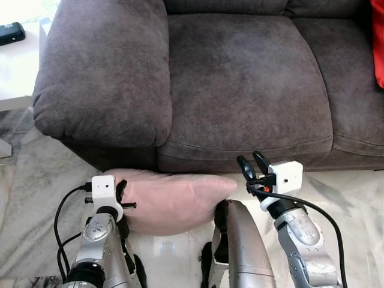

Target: Move the pillow to the sofa from floor

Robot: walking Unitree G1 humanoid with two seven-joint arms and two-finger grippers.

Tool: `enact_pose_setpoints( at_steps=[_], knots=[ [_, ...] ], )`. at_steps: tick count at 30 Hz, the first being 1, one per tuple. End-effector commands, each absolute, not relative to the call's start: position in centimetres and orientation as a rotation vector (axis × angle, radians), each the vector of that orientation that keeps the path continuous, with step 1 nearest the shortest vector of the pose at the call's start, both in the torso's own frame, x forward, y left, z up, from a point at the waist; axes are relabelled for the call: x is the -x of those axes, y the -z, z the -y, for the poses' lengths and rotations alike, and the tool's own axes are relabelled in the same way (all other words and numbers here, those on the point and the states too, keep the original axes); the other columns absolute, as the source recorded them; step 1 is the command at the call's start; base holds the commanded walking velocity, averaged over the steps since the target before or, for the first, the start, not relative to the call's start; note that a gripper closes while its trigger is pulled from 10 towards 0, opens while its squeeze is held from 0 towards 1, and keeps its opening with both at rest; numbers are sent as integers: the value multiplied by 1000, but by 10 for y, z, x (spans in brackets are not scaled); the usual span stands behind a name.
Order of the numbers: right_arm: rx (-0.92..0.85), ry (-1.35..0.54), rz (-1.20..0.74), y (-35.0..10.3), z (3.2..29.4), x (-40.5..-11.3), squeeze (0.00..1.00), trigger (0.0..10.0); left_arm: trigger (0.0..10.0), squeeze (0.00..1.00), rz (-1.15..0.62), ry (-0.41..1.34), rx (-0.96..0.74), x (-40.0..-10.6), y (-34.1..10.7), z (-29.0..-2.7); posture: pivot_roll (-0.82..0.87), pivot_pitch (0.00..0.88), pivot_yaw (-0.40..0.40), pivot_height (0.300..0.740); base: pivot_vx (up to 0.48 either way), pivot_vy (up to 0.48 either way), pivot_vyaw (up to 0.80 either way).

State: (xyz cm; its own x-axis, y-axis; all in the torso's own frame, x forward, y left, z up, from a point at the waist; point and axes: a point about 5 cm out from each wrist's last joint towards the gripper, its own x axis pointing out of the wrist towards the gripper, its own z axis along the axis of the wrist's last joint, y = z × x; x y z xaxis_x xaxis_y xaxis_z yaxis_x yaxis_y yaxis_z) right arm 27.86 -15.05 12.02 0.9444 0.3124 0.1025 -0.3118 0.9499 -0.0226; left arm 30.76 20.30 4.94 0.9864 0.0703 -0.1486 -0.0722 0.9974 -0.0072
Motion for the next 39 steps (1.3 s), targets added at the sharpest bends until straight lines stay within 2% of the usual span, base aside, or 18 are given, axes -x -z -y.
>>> enact_pose_setpoints(
  at_steps=[1, 39],
  knots=[
    [2, -294, 85, -113, 155, -276, 0, 10000, 10000, 0, -130, -80, 2, -307, -53, -204, -17, 272, -67, 500, -285, 0, 0],
    [-19, -277, 106, -105, 149, -291, 0, 10000, 10000, 0, -109, -78, 15, -315, -63, -201, 16, 204, -36, 500, -314, 0, 0]
  ],
)
